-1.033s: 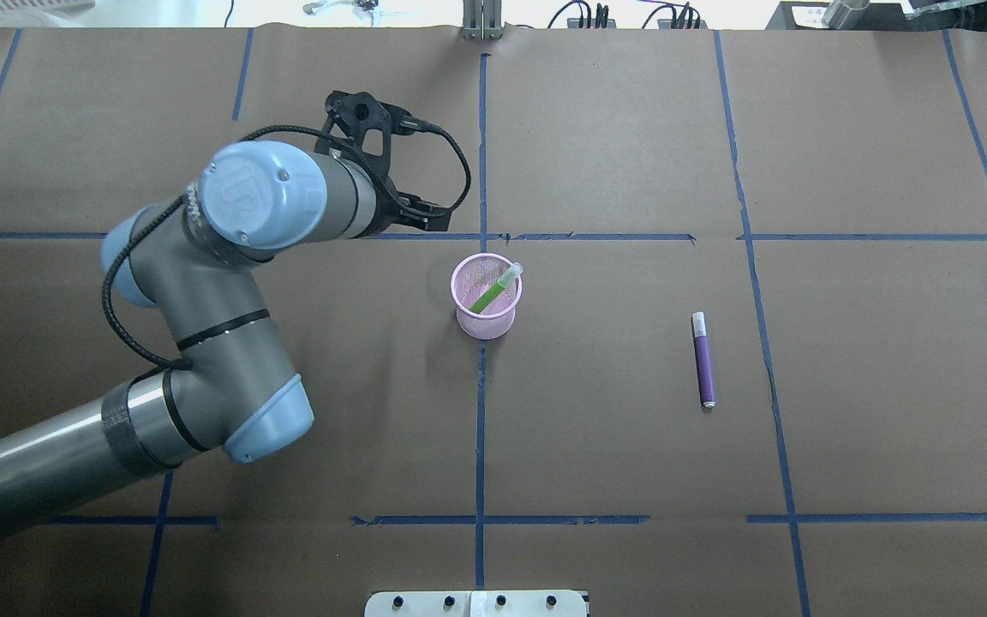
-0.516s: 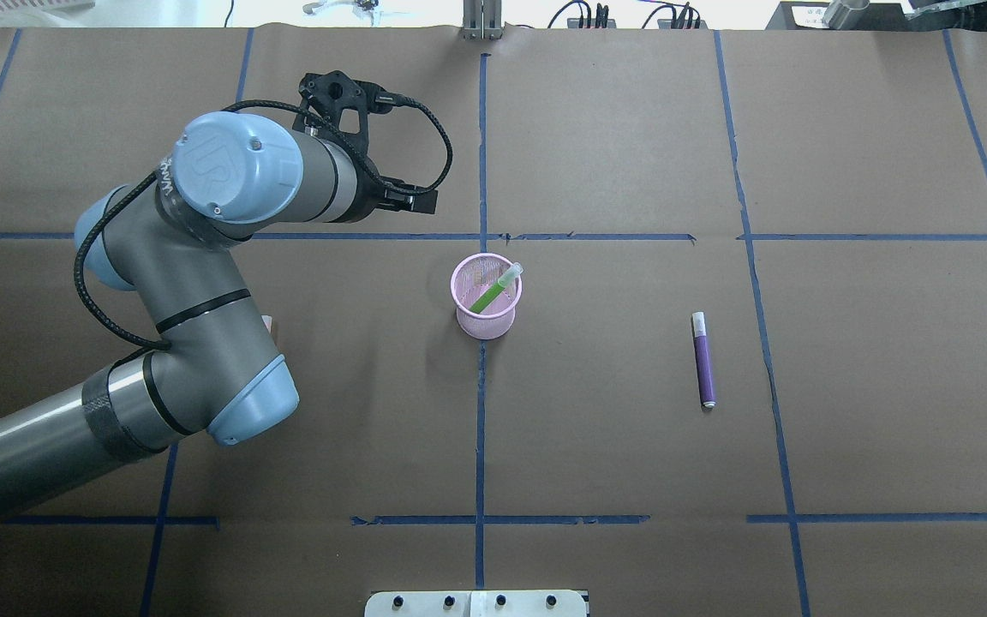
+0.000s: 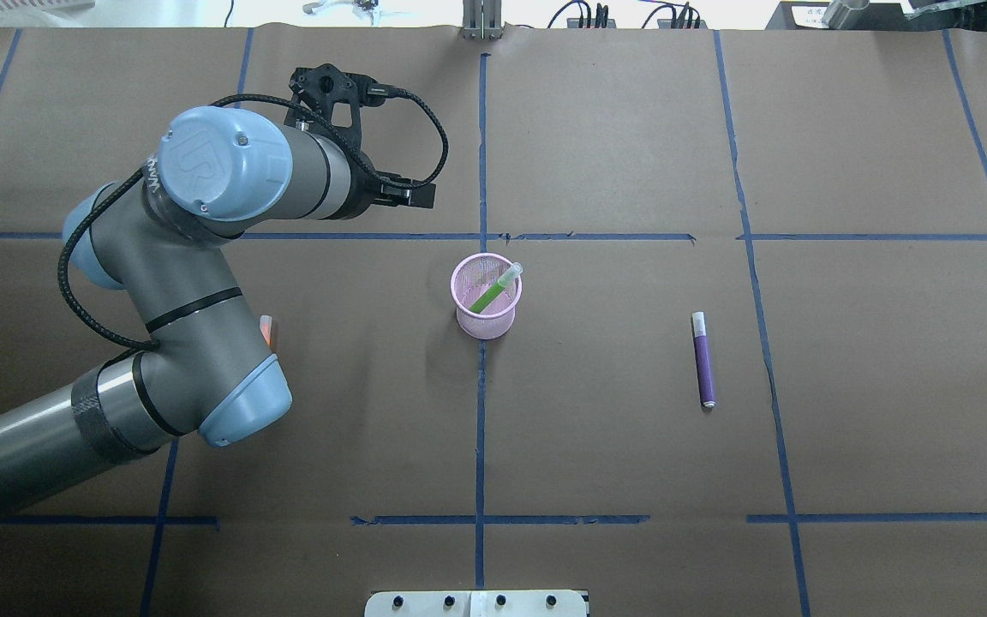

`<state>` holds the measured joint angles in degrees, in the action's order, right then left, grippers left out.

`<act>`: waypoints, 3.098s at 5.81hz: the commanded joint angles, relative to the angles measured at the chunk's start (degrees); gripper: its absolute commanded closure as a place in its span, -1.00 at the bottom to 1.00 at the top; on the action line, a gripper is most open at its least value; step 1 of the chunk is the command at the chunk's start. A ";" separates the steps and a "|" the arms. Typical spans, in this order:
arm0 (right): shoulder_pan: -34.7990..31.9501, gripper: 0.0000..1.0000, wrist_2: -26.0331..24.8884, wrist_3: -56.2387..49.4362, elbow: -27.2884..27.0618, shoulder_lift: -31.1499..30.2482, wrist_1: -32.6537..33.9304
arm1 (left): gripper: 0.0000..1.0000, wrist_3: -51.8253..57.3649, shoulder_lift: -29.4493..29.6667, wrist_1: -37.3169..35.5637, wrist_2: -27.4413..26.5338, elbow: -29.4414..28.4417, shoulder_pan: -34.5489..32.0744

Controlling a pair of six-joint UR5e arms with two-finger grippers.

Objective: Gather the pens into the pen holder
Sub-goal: 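Grasp the yellow highlighter with the right gripper while the left arm waits, then carry the yellow highlighter with the right gripper over the cup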

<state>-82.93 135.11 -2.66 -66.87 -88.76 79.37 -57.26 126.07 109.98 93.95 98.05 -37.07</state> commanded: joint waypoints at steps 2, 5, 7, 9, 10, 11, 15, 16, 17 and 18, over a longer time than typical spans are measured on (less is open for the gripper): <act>1.01 -0.54 0.07 0.03 0.95 0.00 0.08 | -1.00 -1.80 -0.47 0.41 0.00 0.30 -0.02; 1.63 -0.17 -0.11 -0.06 1.56 0.00 0.00 | -1.00 -1.80 -0.47 0.50 0.00 0.30 0.07; 1.64 0.00 -0.11 -0.06 2.70 0.00 -0.09 | -1.00 -1.80 -0.47 0.50 0.00 0.30 -0.11; 1.64 0.30 -0.19 0.03 2.71 0.00 -0.01 | -1.00 -1.89 -0.47 0.50 0.00 0.30 -0.11; 1.64 0.95 -0.19 -0.06 2.62 0.00 -0.01 | -1.00 -1.89 -0.47 0.50 0.00 0.30 -0.11; 1.64 1.00 -0.02 0.03 1.93 0.08 -0.09 | -1.00 -1.89 -0.47 0.50 -0.09 0.30 -0.11; 1.55 1.00 1.83 0.02 -22.70 -3.17 -0.62 | -1.00 -1.89 -1.69 3.83 -0.09 0.30 -0.11; 2.42 1.00 1.91 0.03 -28.17 -2.82 -2.10 | -1.00 -1.89 -2.05 4.45 -0.09 0.22 -0.11; 4.86 1.00 1.83 3.60 -30.57 -1.60 -9.95 | -1.00 -1.80 -2.49 4.46 0.00 0.30 -0.11; 10.54 1.00 1.22 20.69 -31.12 2.85 -19.77 | -1.00 -1.80 -2.67 4.37 0.00 0.22 -0.19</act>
<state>-77.21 136.78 4.64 -96.51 -89.49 68.81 -59.08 123.66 114.34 93.94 98.31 -37.21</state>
